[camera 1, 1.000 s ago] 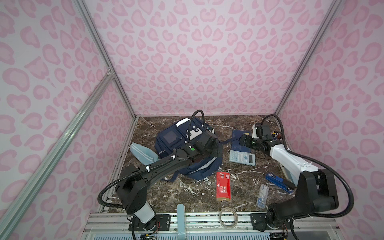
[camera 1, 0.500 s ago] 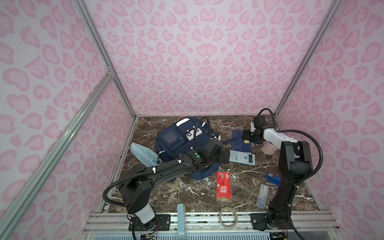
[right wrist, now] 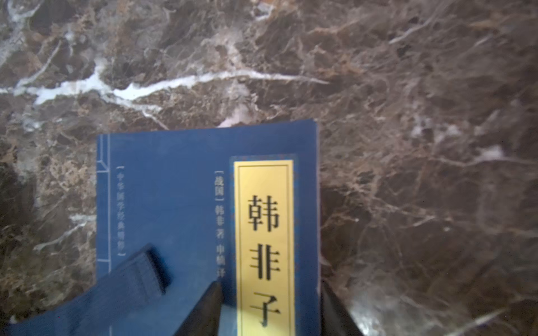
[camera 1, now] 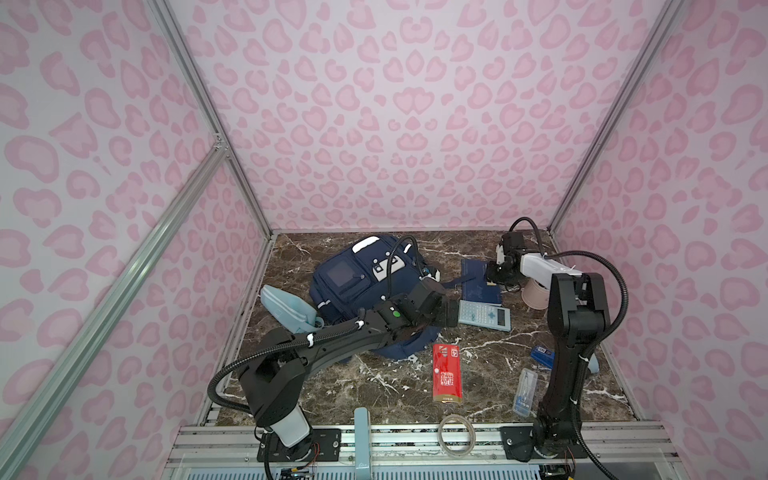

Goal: Pack the student bag
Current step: 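Grasp the navy yellow-labelled book near the pink pen cup with the right gripper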

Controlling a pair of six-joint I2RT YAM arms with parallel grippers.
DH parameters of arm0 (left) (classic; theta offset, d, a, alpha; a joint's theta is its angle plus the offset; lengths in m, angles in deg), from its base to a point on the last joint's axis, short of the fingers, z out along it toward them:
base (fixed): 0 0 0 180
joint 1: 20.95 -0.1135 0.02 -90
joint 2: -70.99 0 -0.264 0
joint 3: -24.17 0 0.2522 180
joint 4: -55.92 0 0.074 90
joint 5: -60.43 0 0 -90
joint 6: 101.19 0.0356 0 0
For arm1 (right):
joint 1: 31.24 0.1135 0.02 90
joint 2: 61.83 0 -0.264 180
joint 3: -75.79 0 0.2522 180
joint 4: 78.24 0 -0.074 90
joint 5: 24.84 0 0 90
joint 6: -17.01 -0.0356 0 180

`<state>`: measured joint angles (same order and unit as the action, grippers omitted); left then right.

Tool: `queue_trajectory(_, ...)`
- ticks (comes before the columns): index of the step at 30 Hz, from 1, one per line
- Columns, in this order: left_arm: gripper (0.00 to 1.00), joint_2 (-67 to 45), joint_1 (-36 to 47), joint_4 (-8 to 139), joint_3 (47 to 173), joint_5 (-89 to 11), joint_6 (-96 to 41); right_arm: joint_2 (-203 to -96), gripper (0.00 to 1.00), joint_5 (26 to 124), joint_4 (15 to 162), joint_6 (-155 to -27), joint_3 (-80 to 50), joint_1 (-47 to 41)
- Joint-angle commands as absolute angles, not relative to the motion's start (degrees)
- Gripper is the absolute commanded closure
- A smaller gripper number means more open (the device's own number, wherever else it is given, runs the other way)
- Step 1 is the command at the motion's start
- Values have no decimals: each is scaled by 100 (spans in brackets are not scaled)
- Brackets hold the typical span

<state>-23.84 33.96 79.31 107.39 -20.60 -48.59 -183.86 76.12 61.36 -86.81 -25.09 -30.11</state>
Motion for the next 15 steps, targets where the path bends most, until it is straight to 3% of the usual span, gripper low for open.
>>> queue_trajectory(1, 2, -2403, 3398, 7819, 10702, -1949, -4836, -18499, 72, 7776, 5696, -8634, -2424, -2983)
queue_trajectory(3, 2, -2396, 3398, 7826, 10676, -1914, -4829, -18447, 86, 7820, 5714, -8622, -2411, -2981)
queue_trajectory(7, 2, -2394, 3398, 7887, 10662, -1790, -4801, -18124, 99, 7946, 5882, -8643, -2183, -2997)
queue_trajectory(15, 2, -2153, 3288, 7798, 10580, -1887, -4626, -16737, 100, 8231, 6205, -8938, -1702, -3018)
